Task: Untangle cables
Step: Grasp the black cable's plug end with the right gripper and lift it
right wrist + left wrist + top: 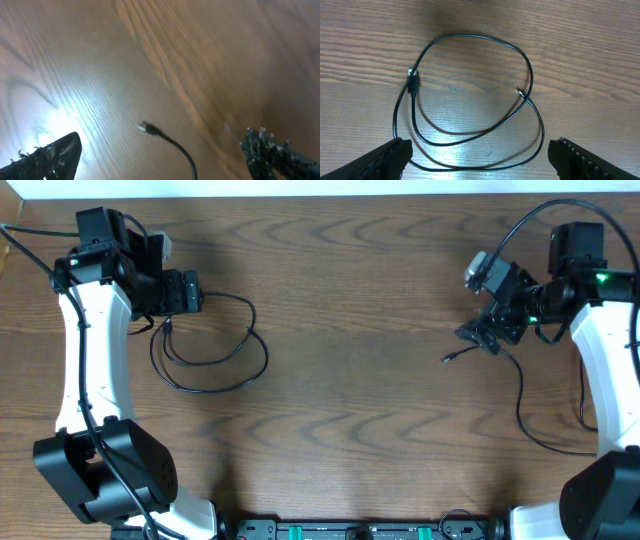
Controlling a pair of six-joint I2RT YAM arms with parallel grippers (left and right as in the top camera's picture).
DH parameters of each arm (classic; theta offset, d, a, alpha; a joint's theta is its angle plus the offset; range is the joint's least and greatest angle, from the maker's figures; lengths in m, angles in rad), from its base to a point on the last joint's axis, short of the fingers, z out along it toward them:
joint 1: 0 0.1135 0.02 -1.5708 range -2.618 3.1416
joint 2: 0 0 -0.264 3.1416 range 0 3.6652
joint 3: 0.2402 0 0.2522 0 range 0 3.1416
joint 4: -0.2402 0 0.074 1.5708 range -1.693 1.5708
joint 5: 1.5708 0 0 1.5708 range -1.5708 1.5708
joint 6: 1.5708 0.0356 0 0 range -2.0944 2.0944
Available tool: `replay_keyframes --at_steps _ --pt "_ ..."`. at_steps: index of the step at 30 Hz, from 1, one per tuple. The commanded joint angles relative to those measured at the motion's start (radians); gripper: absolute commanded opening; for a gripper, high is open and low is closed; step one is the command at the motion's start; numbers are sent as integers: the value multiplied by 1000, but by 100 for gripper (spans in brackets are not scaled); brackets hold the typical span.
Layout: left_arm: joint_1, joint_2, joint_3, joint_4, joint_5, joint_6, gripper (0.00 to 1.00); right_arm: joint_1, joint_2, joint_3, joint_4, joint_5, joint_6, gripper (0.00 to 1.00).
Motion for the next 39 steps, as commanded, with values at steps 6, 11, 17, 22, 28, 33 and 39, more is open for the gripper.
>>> replay_keyframes --at_steps 6,11,17,22,28,33,39 --pt "3 -12 1 1 23 -5 93 0 5 -27 -143 52 -141 99" --pt "3 -12 0 0 46 -5 93 -16 26 -64 -85 194 -17 99" --pt "3 -12 0 0 45 -5 93 -68 108 -193 69 206 69 99" --pt "3 -12 0 0 45 -5 93 -134 221 -230 127 210 154 99" --pt "3 -12 -8 -4 45 -5 93 -227 281 -232 158 194 153 99" --pt "3 -12 -27 1 45 -5 93 -278 301 -241 162 126 143 99" --pt "3 -12 -29 3 45 -5 93 -283 324 -312 246 86 137 44"
